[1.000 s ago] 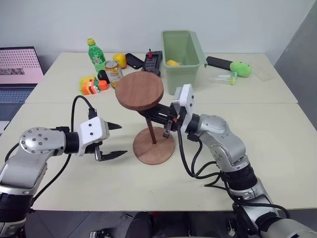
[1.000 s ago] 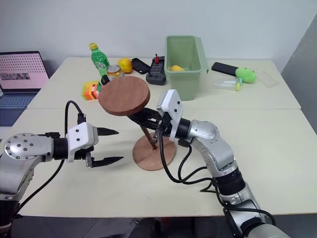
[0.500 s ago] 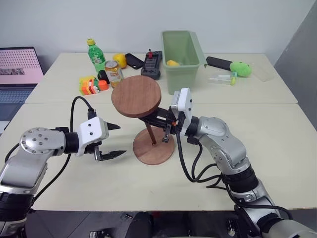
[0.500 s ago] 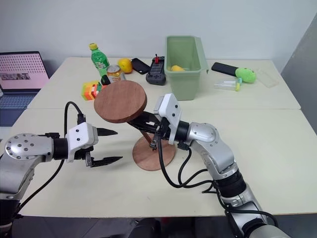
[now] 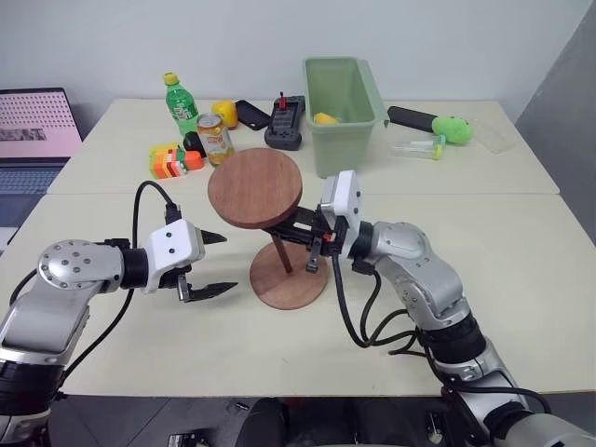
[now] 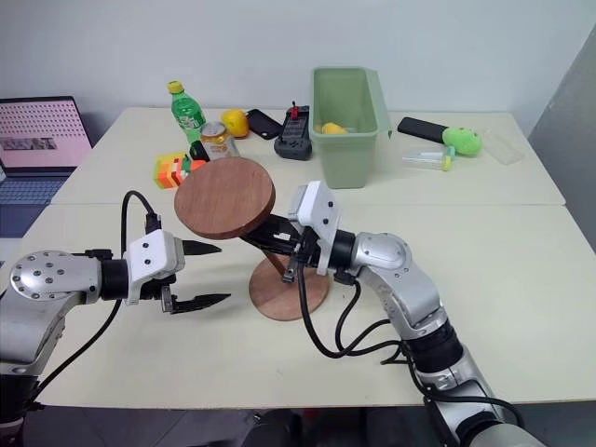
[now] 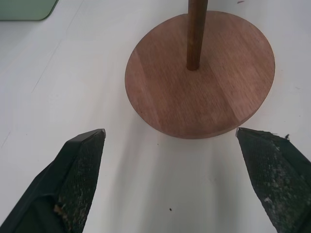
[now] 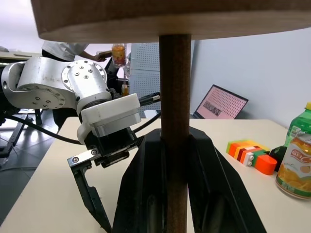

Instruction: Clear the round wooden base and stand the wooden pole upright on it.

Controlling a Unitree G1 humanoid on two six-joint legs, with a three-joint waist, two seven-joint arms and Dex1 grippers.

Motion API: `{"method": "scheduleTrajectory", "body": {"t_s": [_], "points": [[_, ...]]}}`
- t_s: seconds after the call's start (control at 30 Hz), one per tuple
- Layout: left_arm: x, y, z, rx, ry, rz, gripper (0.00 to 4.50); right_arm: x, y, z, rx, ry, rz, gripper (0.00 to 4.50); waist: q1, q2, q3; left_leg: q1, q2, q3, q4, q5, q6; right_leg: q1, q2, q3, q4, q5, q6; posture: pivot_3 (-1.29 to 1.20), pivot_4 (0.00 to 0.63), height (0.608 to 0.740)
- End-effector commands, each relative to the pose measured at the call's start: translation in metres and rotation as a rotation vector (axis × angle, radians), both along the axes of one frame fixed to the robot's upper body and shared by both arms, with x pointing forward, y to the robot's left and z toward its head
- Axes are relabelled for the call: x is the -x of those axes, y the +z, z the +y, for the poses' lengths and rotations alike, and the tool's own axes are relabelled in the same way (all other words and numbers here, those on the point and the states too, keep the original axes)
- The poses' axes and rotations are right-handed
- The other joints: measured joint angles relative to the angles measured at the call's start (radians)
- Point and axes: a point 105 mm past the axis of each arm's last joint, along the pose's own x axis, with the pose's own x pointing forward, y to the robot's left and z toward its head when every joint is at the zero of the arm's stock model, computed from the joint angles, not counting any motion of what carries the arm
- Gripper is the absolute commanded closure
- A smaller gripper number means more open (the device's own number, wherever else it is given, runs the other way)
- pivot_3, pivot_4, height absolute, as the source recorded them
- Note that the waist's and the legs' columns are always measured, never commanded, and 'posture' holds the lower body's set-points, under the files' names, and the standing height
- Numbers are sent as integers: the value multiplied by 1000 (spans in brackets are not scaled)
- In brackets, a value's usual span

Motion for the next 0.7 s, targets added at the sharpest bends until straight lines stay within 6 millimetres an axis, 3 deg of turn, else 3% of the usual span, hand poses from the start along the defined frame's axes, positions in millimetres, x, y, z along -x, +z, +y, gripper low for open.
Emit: {"method": "scheduleTrajectory", "body": {"t_s": [0.03,0.2,0.53,0.7], "points": [[-1,10,-3,1,-15,-47,0,-9,-21,0,65,-38,61,4290,0,0,0,0,0,0,0,0,0,0,0,0,0,0,0,0,150,740],[-1,10,-4,7,-15,-48,0,-20,-28,-1,66,-96,133,4290,0,0,0,0,0,0,0,0,0,0,0,0,0,0,0,0,150,740],[-1,12,-5,34,-6,-43,0,-35,-60,-18,117,-183,243,4290,2,0,-4,4,0,0,0,0,0,3,0,0,0,0,0,0,150,740],[-1,12,-5,45,0,-38,0,-38,-76,-24,148,-213,278,4290,4,0,-4,22,0,-1,-5,0,1,23,0,-1,-7,-1,-1,0,150,740]]}}
